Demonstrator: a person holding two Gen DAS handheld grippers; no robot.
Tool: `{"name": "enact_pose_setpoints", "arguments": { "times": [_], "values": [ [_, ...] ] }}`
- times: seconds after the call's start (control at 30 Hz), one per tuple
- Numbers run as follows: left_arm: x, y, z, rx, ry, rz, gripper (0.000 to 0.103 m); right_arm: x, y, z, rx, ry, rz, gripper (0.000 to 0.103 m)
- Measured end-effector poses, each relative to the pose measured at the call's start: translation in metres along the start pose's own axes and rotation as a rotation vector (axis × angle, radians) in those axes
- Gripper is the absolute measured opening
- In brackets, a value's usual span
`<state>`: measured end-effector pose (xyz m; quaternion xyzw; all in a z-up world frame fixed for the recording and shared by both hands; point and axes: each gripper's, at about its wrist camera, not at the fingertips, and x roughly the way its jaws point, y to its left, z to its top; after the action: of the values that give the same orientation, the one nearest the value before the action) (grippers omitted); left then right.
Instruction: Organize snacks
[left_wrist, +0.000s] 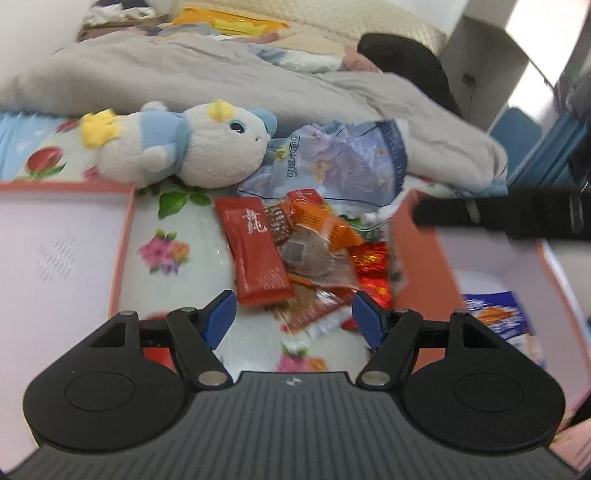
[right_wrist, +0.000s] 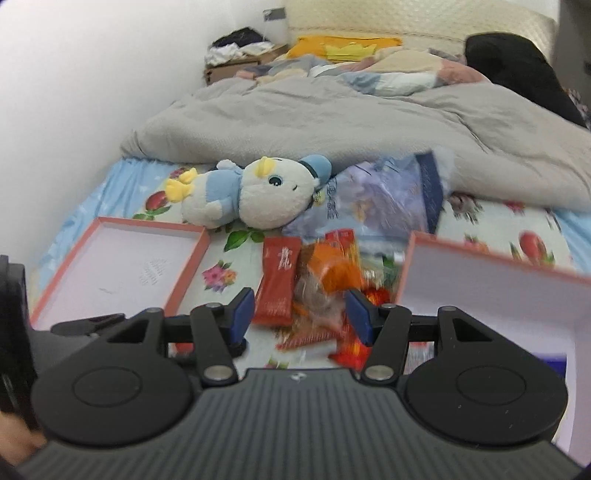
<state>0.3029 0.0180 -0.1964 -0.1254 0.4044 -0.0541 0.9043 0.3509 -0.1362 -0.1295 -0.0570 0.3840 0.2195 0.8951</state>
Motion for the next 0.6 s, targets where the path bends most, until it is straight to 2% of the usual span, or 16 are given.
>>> {"name": "enact_pose_setpoints", "arguments": {
  "times": [0.13,0.3,0.4,0.43,0.5,0.6],
  "values": [
    [0.042,0.010,0.014,-0.002,0.024,0.001,0.074,0.046,-0.004,0.028,0.001,0.041,0.030,0.057],
    [0.075,0.023,0.018,-0.050,0.073,-0.008,0.073,0.100,-0.021,0.038,0.062,0.177,-0.013,0.057],
    [0.087,0.024,0.019,-0.038,0.082,0.005,0.073,0.124,-0.025,0.039,0.074,0.267,-0.024,0.057],
    [0.090,0.023,0.020,-0.034,0.084,0.012,0.073,0.131,-0.025,0.039,0.076,0.293,-0.032,0.060],
    [0.094,0.022,0.022,-0.028,0.079,0.011,0.073,0.141,-0.027,0.040,0.081,0.319,-0.030,0.081],
    [0.100,0.022,0.025,-0.027,0.100,0.024,0.072,0.153,-0.029,0.042,0.099,0.349,-0.041,0.082]
  ]
}}
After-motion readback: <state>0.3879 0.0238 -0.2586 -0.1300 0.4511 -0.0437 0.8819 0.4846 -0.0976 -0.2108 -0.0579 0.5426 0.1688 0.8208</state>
